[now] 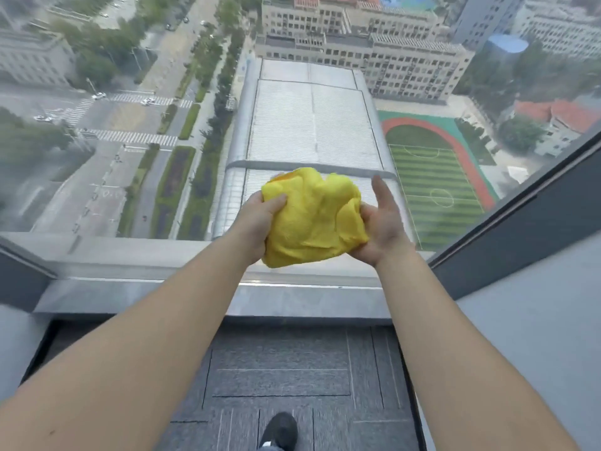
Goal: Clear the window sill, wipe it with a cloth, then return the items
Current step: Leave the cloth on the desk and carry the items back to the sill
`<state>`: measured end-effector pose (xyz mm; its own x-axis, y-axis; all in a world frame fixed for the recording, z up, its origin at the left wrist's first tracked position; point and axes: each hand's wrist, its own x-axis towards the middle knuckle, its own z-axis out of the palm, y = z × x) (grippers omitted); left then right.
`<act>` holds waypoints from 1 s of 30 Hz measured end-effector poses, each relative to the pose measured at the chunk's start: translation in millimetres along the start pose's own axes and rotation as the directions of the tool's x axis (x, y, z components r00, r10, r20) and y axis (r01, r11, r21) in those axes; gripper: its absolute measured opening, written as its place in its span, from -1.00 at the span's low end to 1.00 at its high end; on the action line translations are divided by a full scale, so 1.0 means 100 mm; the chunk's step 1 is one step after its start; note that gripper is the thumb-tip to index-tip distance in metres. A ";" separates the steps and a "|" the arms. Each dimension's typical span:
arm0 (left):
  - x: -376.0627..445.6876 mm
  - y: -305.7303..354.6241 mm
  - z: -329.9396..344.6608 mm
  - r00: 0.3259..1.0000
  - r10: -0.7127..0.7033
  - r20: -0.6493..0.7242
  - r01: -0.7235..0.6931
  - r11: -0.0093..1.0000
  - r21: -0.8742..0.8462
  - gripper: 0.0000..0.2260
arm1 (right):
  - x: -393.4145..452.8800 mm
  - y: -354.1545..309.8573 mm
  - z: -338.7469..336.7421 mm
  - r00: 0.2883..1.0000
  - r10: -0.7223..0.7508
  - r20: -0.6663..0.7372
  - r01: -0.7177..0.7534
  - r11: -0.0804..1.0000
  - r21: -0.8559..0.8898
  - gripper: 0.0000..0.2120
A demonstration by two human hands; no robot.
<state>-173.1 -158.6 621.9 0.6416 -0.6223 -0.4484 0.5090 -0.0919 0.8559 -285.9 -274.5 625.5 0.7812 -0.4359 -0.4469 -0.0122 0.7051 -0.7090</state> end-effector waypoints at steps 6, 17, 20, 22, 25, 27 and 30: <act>-1.00 0.41 -1.01 0.980 0.098 -0.172 -0.090 0.995 0.050 -0.71 | -0.34 0.30 1.22 0.984 0.121 0.128 -0.048 0.882 -0.469 -0.82; -3.45 0.65 -2.72 0.884 0.113 -0.453 -0.201 0.968 -0.151 -0.79 | -1.37 1.50 3.55 0.754 0.416 0.508 -0.009 0.780 -0.625 -0.84; -4.01 0.49 -2.91 0.808 0.120 -0.578 -0.313 0.917 -0.248 -0.78 | -1.73 1.86 3.96 0.630 0.490 0.602 -0.037 0.794 -0.607 -0.82; -4.41 0.36 -2.98 0.737 0.123 -0.665 -0.403 0.869 -0.286 -0.76 | -2.01 2.11 4.17 0.540 0.552 0.635 -0.048 0.774 -0.632 -0.80; -5.01 0.12 -3.04 0.530 0.140 -0.836 -0.556 0.802 -0.218 -0.77 | -2.50 2.48 4.40 0.372 0.660 0.653 -0.009 0.706 -0.708 -0.80; -5.44 -0.07 -3.08 0.355 0.107 -0.929 -0.622 0.768 -0.149 -0.82 | -2.85 2.77 4.50 0.271 0.718 0.641 0.023 0.661 -0.750 -0.79; -6.16 -0.43 -3.13 0.092 -0.024 -0.995 -0.679 0.730 -0.081 -0.72 | -3.50 3.21 4.59 0.134 0.787 0.602 0.088 0.596 -0.798 -0.78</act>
<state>-410.5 472.5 781.0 0.6181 0.7186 -0.3187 -0.0181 0.4183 0.9081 -276.6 361.0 804.0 0.4713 0.8331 -0.2893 -0.4363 -0.0648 -0.8974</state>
